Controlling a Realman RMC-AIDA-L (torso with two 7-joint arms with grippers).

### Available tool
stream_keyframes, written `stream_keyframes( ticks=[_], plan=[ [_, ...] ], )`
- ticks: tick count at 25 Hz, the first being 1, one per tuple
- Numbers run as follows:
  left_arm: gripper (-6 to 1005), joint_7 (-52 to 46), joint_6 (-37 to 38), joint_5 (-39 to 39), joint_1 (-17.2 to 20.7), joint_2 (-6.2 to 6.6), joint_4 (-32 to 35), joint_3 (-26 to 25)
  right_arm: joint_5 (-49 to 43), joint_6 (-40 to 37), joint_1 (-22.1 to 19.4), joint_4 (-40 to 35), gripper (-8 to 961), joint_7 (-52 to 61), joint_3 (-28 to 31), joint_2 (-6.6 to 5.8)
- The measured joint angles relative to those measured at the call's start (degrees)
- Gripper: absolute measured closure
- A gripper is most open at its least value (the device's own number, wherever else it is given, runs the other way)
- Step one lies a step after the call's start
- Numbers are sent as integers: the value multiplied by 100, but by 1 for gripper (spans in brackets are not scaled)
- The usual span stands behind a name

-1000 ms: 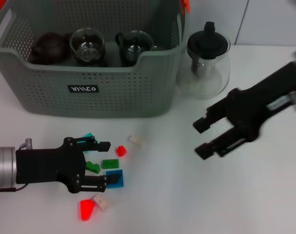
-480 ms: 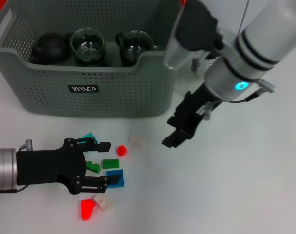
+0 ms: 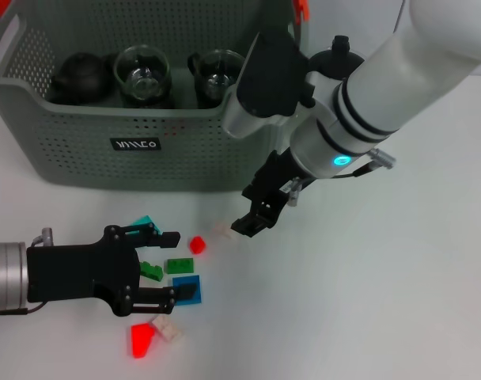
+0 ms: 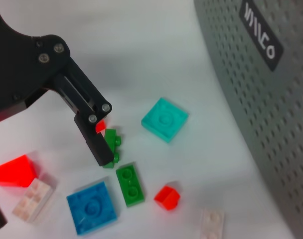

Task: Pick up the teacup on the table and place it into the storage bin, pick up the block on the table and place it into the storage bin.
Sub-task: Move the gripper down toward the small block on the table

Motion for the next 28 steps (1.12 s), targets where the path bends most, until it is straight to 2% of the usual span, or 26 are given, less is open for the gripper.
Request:
stream_keyframes(
  ticks=[18, 24, 28],
  plan=[
    [187, 52, -101, -8, -40, -1, -66, 0, 1643, 1871, -18, 819, 348, -121, -1543, 54],
    [187, 53, -121, -7, -38, -1, -66, 1, 1862, 2124, -60, 968, 347, -140, -1729, 61],
    [187, 53, -126, -7, -43, -1, -65, 1, 1992, 2189, -97, 1014, 399, -206, -1806, 65]
  ],
)
